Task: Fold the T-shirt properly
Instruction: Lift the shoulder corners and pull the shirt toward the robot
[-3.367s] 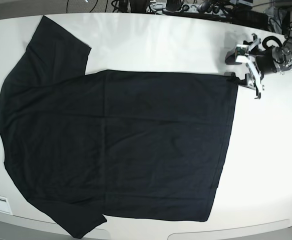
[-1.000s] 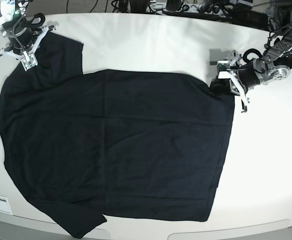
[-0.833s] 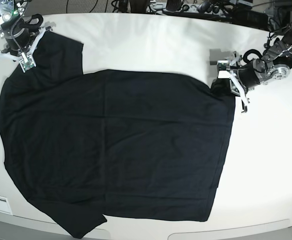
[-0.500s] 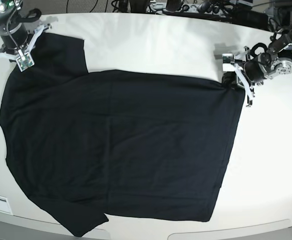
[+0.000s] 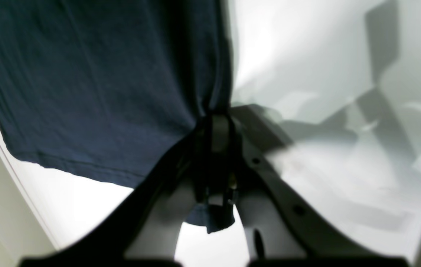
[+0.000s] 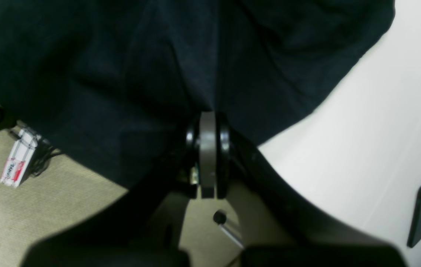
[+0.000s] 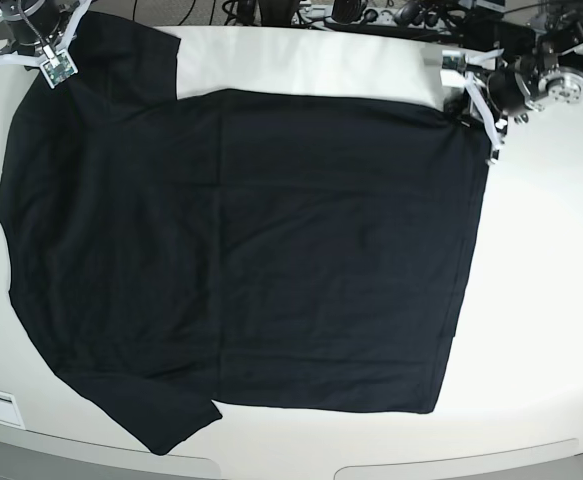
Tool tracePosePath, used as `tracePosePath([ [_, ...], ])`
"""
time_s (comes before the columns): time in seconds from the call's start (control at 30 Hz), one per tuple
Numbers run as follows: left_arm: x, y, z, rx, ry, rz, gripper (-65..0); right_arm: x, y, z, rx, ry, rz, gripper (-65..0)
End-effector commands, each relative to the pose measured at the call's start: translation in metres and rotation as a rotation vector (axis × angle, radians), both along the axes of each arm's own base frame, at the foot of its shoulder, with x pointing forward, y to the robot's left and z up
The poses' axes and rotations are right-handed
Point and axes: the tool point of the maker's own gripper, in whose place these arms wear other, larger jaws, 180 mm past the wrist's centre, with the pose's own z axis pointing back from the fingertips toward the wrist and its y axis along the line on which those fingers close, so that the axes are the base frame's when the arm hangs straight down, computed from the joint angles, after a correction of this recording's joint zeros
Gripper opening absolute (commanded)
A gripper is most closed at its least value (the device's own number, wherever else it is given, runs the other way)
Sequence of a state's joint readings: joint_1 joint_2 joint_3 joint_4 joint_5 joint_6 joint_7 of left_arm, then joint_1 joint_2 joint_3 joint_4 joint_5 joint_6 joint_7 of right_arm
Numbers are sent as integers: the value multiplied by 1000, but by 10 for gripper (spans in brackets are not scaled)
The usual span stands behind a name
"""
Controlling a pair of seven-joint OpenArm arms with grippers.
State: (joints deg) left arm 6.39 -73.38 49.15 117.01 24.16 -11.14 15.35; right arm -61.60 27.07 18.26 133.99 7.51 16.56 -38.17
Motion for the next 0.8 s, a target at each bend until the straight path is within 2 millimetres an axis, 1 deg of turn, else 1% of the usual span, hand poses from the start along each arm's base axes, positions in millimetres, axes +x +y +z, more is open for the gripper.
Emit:
tracePosePath([
  [0.0, 2, 2, 10, 13, -31, -15, -650, -2, 0, 5, -9, -5, 11, -650],
  [0.1, -10, 0, 17, 23, -34, -2, -650, -17, 0, 1, -9, 42, 11, -650],
  [0.2, -25, -1, 20, 63, -30, -31, -650, -35, -1, -2, -13, 102, 8, -650],
  [0.37, -44, -11, 28, 52, -39, -39, -650, -64, -12, -3, -59, 176, -28, -650],
  [0.43, -48, -16, 32, 44, -58, -47, -650, -67, -18, -3, -94, 183, -34, -650],
  [0.53, -44, -19, 37, 42, -110, -55, -650, -62, -28, 2, -157, 151, -41, -650],
  [0.57, -39, -18, 40, 45, -138, -55, -650, -56, -30, 5, -172, 118, -32, -650],
  [0.67, -17, -22, 55, 30, -263, -56, -650, -40, -34, 13, -222, 33, 0, -650],
  [0.77, 10, -28, 72, 0, -373, -49, -650, -10, -33, 19, -232, -60, 22, -650],
])
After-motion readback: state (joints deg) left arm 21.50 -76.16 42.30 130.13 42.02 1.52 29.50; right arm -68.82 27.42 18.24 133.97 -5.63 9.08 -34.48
